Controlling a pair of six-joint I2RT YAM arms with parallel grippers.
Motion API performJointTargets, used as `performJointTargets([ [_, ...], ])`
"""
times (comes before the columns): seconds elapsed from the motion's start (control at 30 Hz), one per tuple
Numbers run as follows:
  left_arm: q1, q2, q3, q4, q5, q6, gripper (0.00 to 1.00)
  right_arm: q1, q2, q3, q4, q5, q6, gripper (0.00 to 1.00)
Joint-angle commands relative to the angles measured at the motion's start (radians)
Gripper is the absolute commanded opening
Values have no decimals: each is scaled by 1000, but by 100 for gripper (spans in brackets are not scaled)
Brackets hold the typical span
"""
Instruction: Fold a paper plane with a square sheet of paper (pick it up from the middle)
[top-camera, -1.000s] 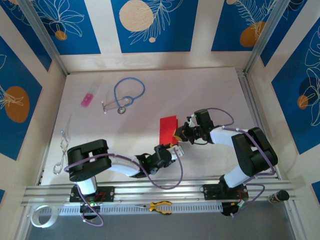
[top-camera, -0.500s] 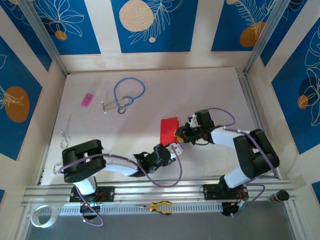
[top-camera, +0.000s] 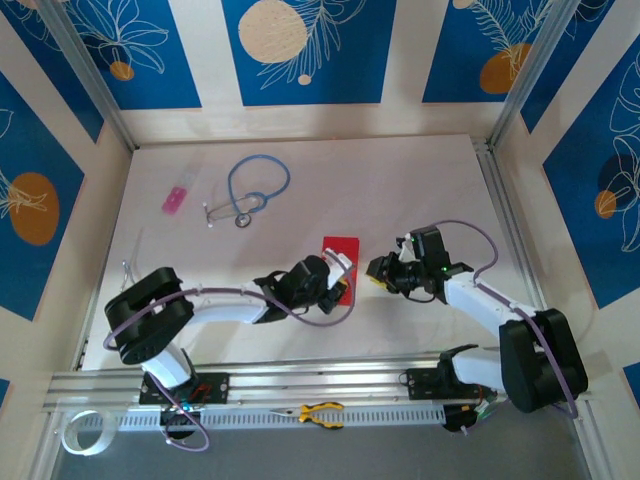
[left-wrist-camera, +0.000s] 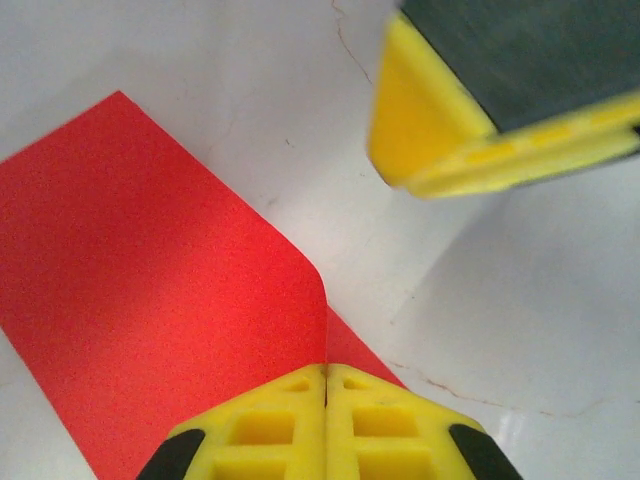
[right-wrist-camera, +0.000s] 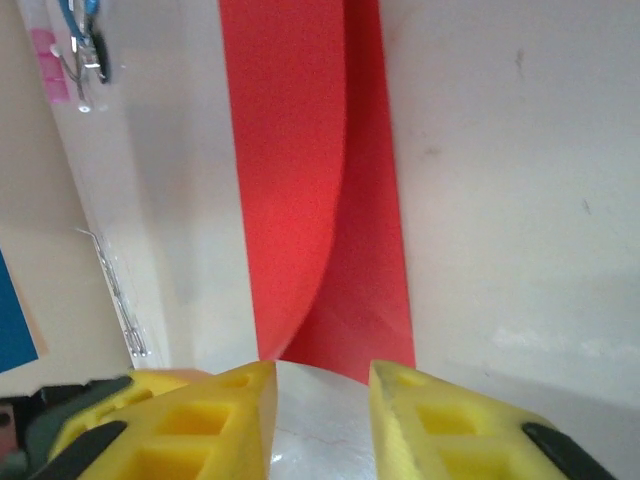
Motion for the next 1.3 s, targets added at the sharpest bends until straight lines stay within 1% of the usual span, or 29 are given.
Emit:
performJointTargets([
  [0.0,30,13,50,-55,158,-99,0,0,-32,-35,-29,-24,-11,22],
  [0.17,63,33,67,-52,229,-165,0,20,-39,-68,10,-65,-1,8],
  [0.23,66,39,76,-68,233,-167,0,44,-31,-66,17,-62,-2,4],
  [0.3,67,44,78,-88,224,-176,0,66,-13,-56,17,-49,-2,2],
  [0.47,70,54,76,-88,220,-201,0,136,63,-17,19,16,11,0],
  [0.63,70,63,73,-80,208,-223,0,185,121,-18,100,46,65,0],
  [0.8,70,66,69,-72,196,-245,0,248,130,-21,99,173,98,0],
  [0.9,70,71,70,-68,195,-258,0,268,121,-55,143,224,134,0],
  [1.07,70,78,70,-62,199,-265,0,285,127,-75,182,242,148,0],
  [1.27,70,83,76,-60,198,-269,0,288,182,-75,222,200,150,0],
])
